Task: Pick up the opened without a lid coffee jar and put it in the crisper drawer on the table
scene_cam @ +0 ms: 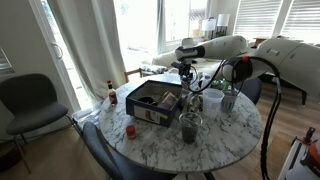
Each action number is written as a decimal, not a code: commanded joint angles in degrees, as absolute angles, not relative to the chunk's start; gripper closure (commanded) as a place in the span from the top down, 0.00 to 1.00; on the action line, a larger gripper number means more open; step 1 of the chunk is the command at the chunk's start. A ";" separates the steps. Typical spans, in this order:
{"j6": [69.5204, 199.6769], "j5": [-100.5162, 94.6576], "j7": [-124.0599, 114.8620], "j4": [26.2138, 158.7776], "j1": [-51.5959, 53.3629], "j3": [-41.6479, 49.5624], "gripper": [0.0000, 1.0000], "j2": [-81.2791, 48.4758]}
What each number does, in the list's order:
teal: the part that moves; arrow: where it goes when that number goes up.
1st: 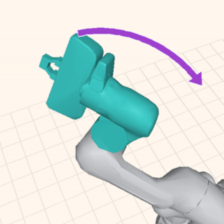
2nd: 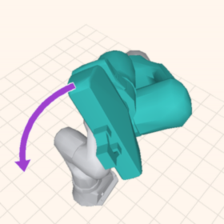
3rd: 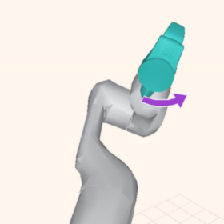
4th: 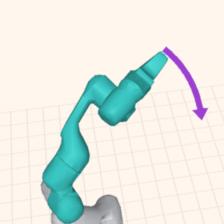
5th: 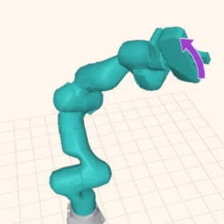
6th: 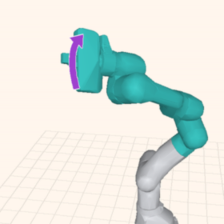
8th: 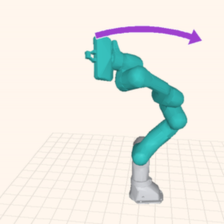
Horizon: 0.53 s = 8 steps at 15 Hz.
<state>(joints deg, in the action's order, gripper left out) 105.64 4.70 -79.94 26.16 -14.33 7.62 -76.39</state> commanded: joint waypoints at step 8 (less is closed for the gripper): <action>95.29 2.88 -75.50 26.98 -13.74 7.30 1.00 -72.34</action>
<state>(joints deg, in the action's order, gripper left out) 100.22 4.32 -77.67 26.00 -14.02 7.52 -74.67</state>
